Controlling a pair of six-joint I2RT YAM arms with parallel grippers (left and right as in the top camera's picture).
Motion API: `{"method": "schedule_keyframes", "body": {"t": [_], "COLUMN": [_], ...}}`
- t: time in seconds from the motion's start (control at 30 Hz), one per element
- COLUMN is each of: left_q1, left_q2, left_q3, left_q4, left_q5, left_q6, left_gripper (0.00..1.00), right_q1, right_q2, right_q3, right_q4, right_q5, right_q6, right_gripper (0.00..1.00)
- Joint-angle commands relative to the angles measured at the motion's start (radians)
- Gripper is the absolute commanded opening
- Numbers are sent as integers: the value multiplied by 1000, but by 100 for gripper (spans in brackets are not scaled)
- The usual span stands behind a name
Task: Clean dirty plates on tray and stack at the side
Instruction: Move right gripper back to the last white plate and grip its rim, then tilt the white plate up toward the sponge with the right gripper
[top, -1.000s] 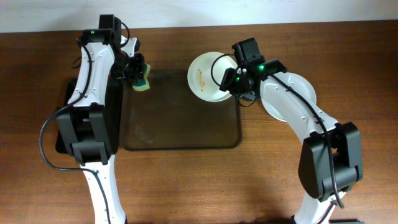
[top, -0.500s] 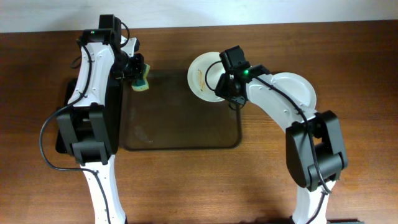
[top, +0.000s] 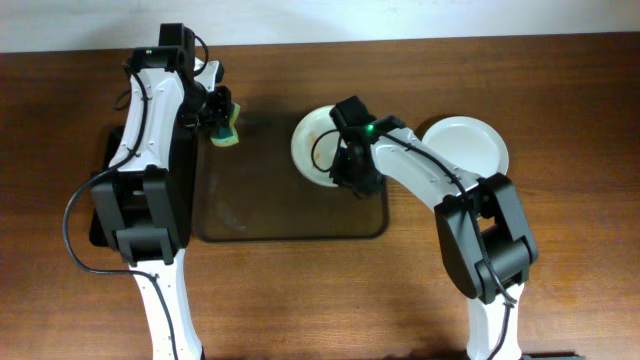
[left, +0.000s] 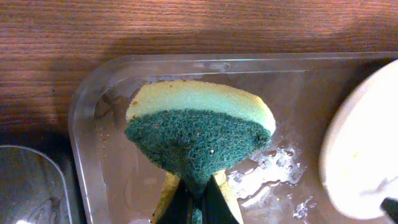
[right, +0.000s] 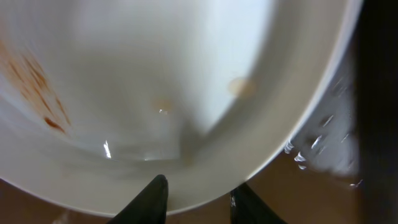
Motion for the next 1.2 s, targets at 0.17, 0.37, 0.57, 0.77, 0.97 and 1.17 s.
{"method": "schedule_keyframes", "body": {"t": [0.17,0.37,0.57,0.77,0.97,1.17], "left_q1": [-1,0,0,0,-1,-1], "left_q2": [10,10,10,11,11,11], "left_q3": [14,14,14,14,14,14], "left_q4": [3,6,6,7,7,10], "left_q5": [-6,-5,-6,-6,-6,-6], "left_q6": [16,16,16,16,16,16], "left_gripper": [0,0,1,0,1,0], "right_q1": [30,15,-76,-80,-80,-81], "right_q2": [16,14,19,96,174,217], "right_q3": [29,249,304,301,301,301], "right_q4": [-30,-114,-110,-71,-54,-47], "right_q5": [-188,-185,-103,-30,-44,-74], "right_q6": [-130,-265,-414,-525,-557,-634], "right_gripper": [30,40,48,57,44,30]}}
